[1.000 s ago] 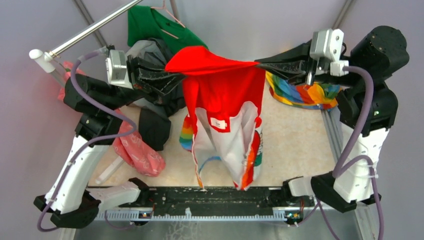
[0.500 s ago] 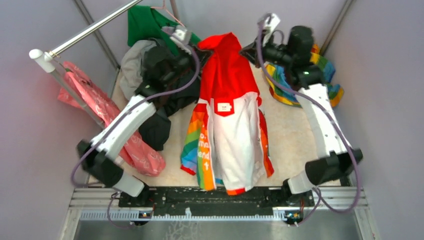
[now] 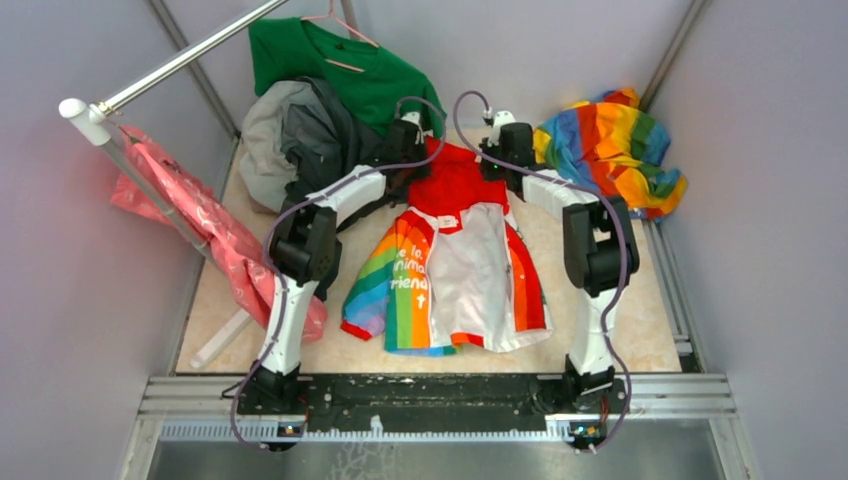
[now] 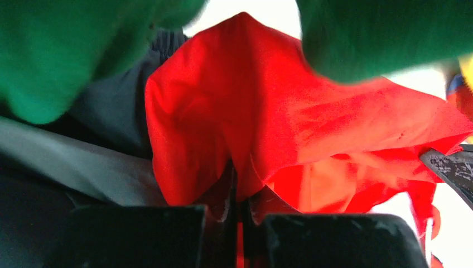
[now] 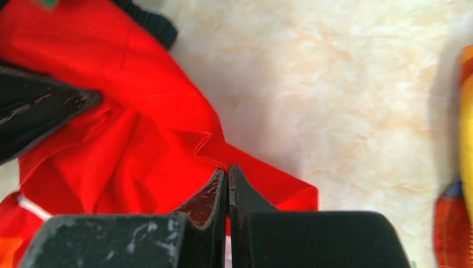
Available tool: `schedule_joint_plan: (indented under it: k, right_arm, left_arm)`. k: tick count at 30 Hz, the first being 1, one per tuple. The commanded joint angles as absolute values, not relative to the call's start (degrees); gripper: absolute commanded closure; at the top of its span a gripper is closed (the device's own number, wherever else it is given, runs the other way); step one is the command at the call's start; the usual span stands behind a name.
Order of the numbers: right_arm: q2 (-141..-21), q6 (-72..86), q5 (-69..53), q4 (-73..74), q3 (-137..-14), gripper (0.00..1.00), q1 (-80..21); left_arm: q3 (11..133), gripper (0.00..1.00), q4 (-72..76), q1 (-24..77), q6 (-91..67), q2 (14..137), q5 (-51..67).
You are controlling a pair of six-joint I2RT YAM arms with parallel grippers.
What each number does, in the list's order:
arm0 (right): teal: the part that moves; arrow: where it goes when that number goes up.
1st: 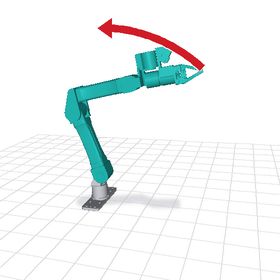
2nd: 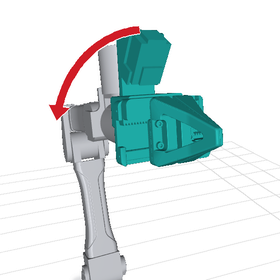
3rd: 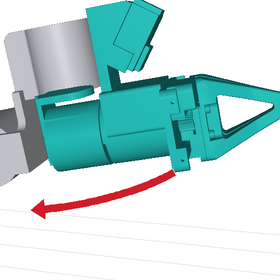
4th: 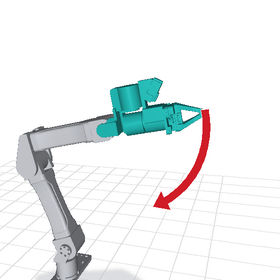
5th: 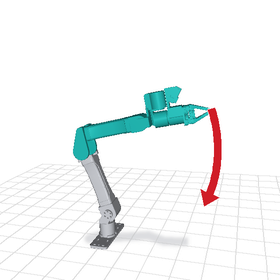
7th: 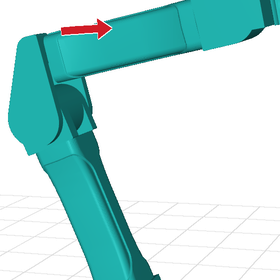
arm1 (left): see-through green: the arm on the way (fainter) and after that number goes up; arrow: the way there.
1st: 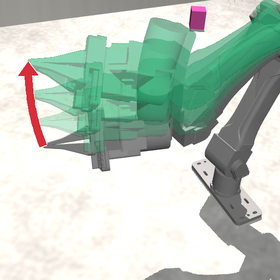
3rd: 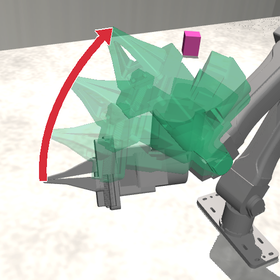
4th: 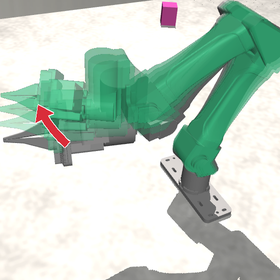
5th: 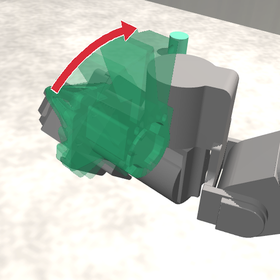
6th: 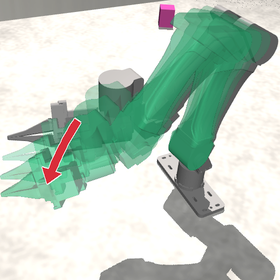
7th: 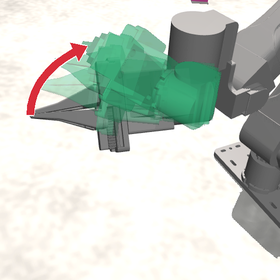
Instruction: Zip up the jacket
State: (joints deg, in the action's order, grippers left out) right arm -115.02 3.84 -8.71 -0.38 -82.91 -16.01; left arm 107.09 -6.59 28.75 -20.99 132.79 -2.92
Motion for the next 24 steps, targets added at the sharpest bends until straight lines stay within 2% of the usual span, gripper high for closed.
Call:
schedule_joint_plan:
  k: [1,3,4,8,12,19,24]
  right_arm:
    - [-115.1,5.9,-1.2,-9.0,-87.5,0.99,-16.2]
    - [-115.4,5.8,-2.5,-7.3,-88.8,0.95,-16.0]
    - [-114.9,5.3,-3.6,-5.9,-89.5,0.88,-15.8]
    - [-108.4,-0.6,-14.6,1.1,-89.3,0.47,-12.8]
    - [-97.1,-7.9,-31.4,3.3,-80.8,0.24,-7.8]
    - [-83.2,-13.0,-47.3,7.2,-64.5,0.23,-5.1]
    - [-78.5,-10.6,-46.7,-2.2,-50.6,0.27,-5.1]
  left_arm:
    - [112.1,0.91,-4.4,28.3,-23.5,132.1,-6.3]
    - [113.1,0.76,-4.3,27.9,-23.6,132.5,-5.1]
    - [113.1,0.67,-4.2,27.7,-23.6,132.0,-3.6]
    - [106.6,0.31,-0.7,27.1,-22.1,124.3,3.4]
    - [92.4,0.12,9.2,27.0,-20.2,111.7,8.9]
    - [71.2,0.05,20.0,26.6,-23.1,94.0,25.8]
    - [55.1,0.07,34.7,27.2,-37.0,86.3,40.1]
